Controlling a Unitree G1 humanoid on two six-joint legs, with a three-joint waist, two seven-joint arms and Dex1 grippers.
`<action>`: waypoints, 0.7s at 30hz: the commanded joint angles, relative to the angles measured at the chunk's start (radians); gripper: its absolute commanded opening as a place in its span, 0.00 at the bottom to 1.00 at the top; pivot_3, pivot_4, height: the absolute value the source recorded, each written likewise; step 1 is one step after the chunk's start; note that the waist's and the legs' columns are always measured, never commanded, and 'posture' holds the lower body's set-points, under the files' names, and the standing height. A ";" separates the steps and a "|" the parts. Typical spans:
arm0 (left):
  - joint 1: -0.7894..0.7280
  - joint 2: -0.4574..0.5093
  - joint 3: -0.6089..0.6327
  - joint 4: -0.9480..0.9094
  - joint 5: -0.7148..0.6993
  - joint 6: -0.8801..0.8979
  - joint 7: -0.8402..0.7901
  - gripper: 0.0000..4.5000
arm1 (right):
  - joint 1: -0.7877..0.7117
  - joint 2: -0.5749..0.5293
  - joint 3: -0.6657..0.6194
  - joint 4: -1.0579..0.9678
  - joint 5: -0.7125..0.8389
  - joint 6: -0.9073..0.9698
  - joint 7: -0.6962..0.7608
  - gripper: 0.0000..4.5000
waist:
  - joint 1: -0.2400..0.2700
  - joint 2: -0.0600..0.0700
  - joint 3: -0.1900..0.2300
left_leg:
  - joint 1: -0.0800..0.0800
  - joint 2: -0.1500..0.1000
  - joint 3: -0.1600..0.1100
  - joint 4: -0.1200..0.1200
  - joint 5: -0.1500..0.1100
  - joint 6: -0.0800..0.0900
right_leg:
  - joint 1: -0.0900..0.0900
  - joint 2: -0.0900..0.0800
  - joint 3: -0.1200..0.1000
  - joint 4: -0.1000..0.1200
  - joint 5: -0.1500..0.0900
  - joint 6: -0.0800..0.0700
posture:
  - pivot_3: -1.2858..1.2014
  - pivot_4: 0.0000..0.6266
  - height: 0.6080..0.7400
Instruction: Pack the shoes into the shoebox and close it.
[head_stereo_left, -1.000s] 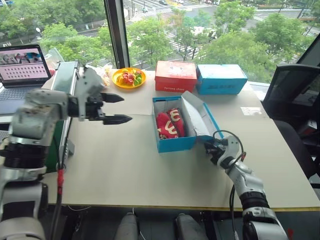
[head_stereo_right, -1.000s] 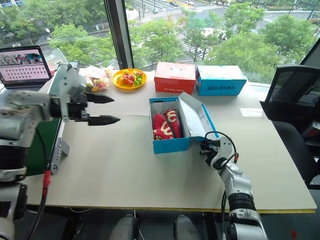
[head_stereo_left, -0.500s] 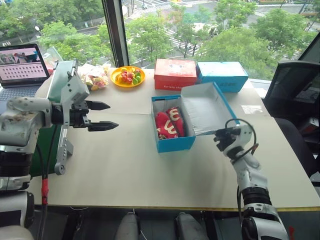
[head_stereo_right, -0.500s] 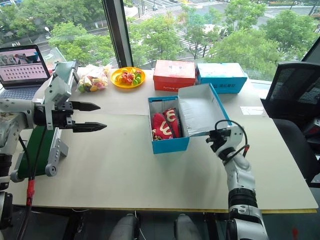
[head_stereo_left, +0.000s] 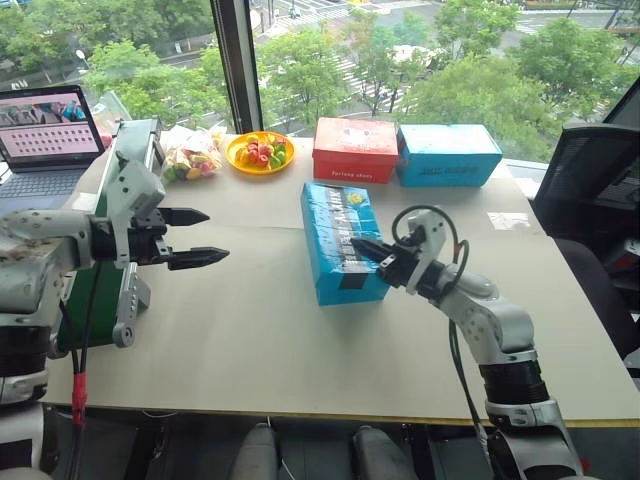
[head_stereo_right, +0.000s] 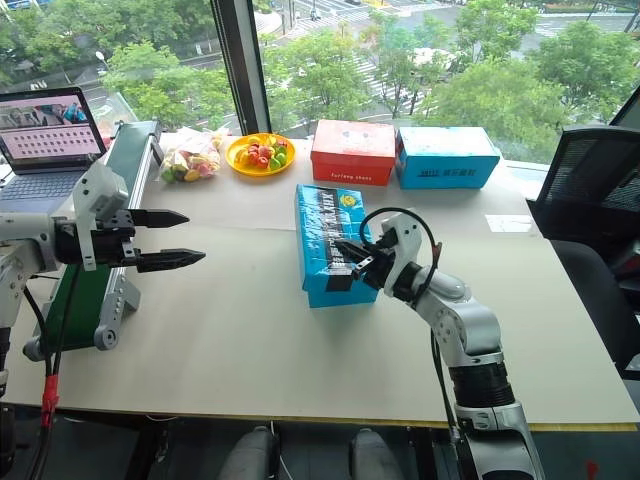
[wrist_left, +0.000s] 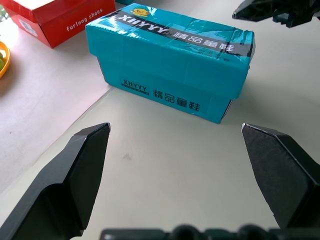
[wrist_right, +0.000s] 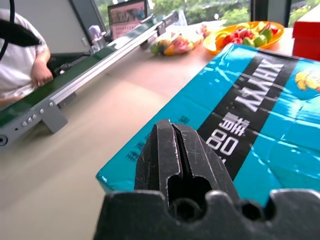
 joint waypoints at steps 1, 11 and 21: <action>0.007 0.014 0.052 -0.054 -0.029 0.013 0.028 1.00 | -0.173 0.021 0.059 0.072 -0.063 -0.028 0.034 0.02 | -0.003 0.000 0.000 | 0.000 0.000 0.000 0.000 0.000 0.000 | 0.000 0.000 0.000 0.000 0.000 0.000 | 0.52 0.24 0.99; 0.051 -0.035 0.081 -0.127 -0.063 0.018 0.121 1.00 | -0.607 0.154 0.209 0.886 -0.381 -0.416 0.085 0.02 | -0.011 -0.001 0.000 | 0.000 0.000 0.001 -0.001 0.000 0.000 | -0.001 0.000 -0.001 -0.001 0.004 -0.007 | 0.52 0.24 0.99; 0.104 -0.045 0.115 -0.227 -0.105 0.055 0.194 1.00 | -0.627 0.228 0.166 1.257 -0.489 -0.617 0.053 0.02 | -0.019 -0.002 0.001 | 0.003 0.000 -0.001 -0.006 0.000 0.000 | 0.001 0.000 -0.001 0.000 0.005 -0.008 | 0.52 0.24 0.99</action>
